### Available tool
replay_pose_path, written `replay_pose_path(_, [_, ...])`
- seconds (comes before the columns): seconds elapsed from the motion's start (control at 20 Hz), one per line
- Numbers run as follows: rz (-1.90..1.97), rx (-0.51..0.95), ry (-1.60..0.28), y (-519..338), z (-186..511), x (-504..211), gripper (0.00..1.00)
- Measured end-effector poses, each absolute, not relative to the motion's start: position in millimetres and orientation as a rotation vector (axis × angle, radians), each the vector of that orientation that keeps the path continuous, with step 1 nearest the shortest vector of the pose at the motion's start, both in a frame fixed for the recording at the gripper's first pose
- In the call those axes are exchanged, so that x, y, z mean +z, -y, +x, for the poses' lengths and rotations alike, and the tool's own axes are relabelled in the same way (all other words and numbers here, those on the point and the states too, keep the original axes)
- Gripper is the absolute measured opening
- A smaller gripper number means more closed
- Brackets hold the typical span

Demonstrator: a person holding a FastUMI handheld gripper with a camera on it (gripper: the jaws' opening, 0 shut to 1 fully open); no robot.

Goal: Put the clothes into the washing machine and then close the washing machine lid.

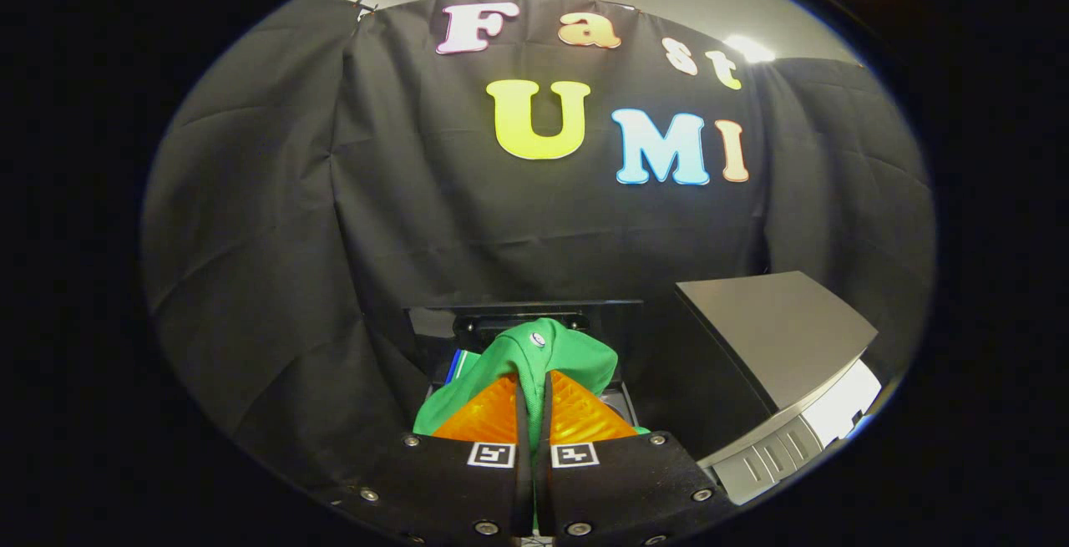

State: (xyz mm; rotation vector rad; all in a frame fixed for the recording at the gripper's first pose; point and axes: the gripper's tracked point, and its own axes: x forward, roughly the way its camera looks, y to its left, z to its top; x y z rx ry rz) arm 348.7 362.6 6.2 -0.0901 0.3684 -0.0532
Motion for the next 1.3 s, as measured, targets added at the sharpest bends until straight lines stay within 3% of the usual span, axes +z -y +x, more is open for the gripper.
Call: replay_pose_path(1.3, [-0.062,-0.059,-0.832,-341,428,-245,0.02])
